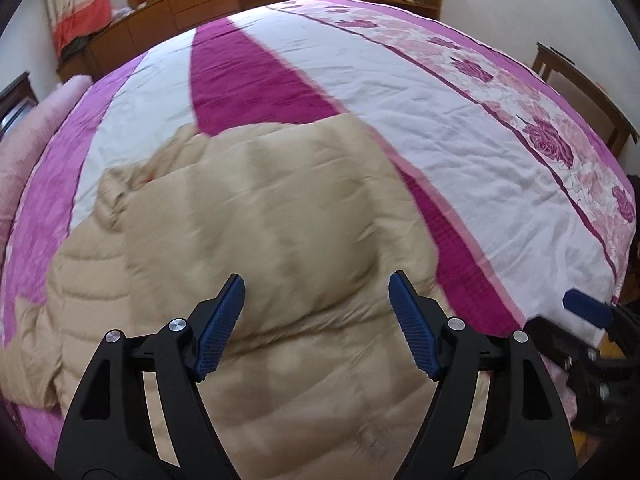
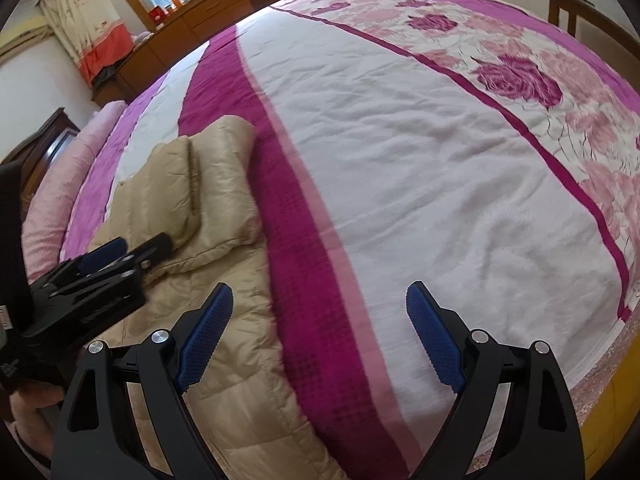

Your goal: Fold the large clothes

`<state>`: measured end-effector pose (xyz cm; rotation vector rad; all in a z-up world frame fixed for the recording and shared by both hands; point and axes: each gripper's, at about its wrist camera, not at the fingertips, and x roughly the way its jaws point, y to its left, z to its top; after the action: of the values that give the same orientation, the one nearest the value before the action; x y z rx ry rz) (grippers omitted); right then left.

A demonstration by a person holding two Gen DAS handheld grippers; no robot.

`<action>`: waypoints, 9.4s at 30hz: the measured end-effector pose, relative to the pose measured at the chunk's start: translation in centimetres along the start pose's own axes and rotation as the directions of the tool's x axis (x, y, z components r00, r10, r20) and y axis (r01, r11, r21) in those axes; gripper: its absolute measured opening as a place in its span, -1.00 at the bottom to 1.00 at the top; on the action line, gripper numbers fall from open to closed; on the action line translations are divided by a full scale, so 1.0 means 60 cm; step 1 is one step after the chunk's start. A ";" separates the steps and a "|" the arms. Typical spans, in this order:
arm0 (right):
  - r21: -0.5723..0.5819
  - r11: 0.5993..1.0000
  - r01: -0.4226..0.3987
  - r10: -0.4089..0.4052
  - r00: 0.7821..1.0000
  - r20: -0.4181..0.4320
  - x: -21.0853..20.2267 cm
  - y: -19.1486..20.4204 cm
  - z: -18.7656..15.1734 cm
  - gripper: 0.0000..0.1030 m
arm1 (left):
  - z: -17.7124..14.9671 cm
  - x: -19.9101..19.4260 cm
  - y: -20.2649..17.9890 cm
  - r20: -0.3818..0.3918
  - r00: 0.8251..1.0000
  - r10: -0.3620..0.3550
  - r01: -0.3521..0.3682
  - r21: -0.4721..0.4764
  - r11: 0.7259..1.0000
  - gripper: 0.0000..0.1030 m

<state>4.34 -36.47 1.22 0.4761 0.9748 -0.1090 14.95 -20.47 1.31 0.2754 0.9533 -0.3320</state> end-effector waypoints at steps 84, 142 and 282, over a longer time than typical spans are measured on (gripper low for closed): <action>-0.307 0.951 0.043 -0.062 0.997 -0.052 -0.009 0.208 -0.130 0.64 | -0.439 -0.088 0.757 -0.169 0.949 0.265 -0.291 -0.792 0.536 0.42; -0.165 0.986 0.027 -0.030 0.999 -0.018 -0.038 0.156 -0.131 0.64 | -0.156 -0.143 0.323 0.277 0.960 0.025 0.051 -0.263 0.963 -0.88; -0.350 0.931 -0.101 0.078 0.994 -0.081 0.127 0.376 -0.046 -0.44 | -0.238 -0.043 0.390 -0.061 0.998 0.032 -0.050 -0.316 0.947 0.37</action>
<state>13.25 -14.19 1.38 0.1919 1.0093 0.1649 12.12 6.68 -2.47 0.0088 1.0379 -0.1284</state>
